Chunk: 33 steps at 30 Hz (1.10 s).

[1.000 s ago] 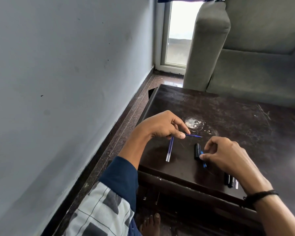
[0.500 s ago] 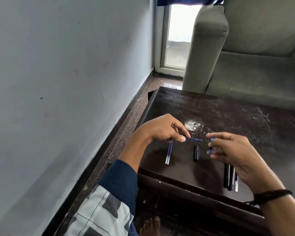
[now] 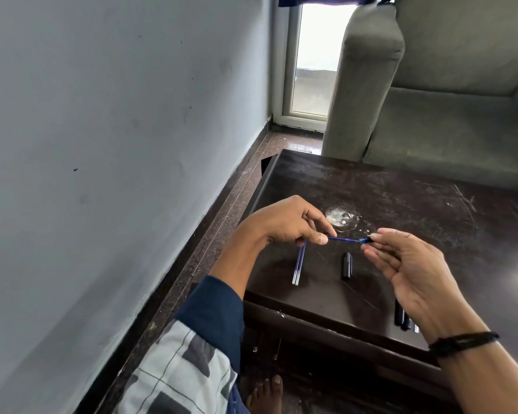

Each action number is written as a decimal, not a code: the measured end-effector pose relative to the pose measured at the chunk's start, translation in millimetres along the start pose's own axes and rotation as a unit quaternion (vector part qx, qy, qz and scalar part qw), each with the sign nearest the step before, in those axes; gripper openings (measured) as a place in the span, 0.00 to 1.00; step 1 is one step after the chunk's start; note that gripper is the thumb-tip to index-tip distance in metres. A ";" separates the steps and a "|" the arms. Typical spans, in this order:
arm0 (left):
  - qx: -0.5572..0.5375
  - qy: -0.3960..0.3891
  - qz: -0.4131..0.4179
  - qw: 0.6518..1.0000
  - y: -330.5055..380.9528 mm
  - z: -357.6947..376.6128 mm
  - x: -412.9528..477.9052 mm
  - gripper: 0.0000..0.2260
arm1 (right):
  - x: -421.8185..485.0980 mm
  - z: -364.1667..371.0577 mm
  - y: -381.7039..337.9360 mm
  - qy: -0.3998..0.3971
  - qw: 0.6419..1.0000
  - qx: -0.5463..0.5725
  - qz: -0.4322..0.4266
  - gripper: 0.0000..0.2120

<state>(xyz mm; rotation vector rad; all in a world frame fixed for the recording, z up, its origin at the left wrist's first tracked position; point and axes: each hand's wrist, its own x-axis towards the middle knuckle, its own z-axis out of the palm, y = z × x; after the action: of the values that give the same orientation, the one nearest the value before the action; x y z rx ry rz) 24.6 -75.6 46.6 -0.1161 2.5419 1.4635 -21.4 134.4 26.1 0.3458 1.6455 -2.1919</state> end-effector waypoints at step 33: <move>-0.012 0.034 0.041 0.999 5.0 14.8 6.1 0.08 | 1.7 -3.9 5.1 -0.078 0.992 -0.100 -0.026 0.05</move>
<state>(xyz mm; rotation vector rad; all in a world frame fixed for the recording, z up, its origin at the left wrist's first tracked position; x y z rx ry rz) 19.9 -60.0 42.3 -0.0675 2.6118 1.5460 -20.8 136.6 20.0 0.0747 1.7823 -2.0109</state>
